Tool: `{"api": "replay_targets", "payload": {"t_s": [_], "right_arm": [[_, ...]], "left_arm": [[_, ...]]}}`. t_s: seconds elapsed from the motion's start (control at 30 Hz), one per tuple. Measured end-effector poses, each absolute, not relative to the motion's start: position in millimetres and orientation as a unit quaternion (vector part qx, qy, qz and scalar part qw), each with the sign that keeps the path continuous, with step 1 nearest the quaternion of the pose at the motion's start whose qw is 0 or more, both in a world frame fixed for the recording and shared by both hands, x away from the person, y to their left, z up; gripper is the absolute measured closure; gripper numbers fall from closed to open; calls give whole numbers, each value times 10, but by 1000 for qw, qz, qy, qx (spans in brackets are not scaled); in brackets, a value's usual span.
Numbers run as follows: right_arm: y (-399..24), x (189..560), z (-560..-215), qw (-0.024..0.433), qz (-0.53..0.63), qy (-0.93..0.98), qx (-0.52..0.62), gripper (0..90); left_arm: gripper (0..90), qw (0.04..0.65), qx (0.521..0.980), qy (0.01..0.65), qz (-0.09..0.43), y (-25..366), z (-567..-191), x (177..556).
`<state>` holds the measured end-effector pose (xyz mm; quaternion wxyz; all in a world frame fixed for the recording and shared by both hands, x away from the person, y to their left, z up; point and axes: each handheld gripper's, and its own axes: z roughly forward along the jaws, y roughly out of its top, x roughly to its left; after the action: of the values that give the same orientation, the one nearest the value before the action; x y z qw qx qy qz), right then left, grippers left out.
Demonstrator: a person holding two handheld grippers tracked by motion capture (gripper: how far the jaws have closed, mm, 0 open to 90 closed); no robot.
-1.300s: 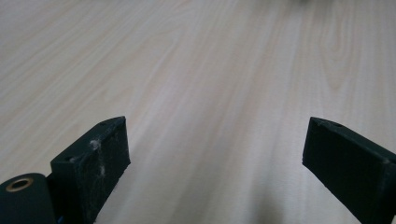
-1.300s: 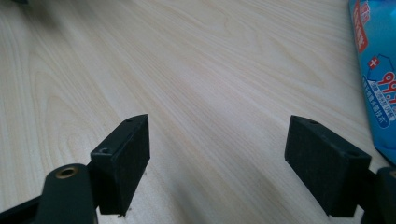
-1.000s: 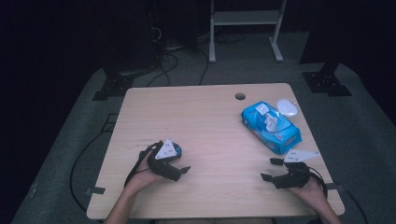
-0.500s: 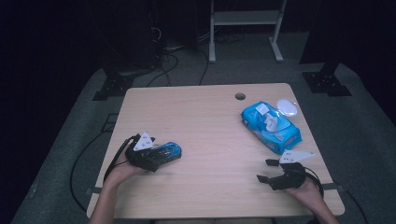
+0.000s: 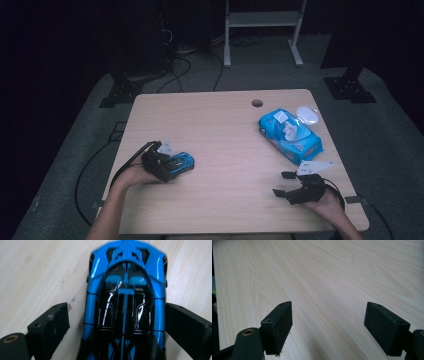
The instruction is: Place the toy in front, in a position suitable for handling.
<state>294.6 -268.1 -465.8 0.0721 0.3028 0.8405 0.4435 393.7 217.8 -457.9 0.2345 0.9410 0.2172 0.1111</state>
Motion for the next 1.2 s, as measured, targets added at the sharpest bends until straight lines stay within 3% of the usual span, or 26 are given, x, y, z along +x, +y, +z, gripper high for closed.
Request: {"api": "replay_targets", "payload": {"t_s": [0.13, 0.37, 0.6, 1.2], "right_arm": [[-2686, 2950, -4657, 71, 444, 841, 303, 220], [-2703, 2937, -4652, 72, 443, 841, 301, 221], [-2721, 2931, -4640, 75, 448, 838, 301, 222], [-2730, 2937, -4640, 73, 450, 836, 305, 222]], "left_arm": [[82, 232, 943, 222, 81, 2157, -4577, 3997], [252, 212, 953, 206, 66, 2090, -4513, 4027], [276, 187, 959, 202, 61, 2048, -4450, 4052], [278, 209, 955, 199, 76, 2159, -4377, 4007]]}}
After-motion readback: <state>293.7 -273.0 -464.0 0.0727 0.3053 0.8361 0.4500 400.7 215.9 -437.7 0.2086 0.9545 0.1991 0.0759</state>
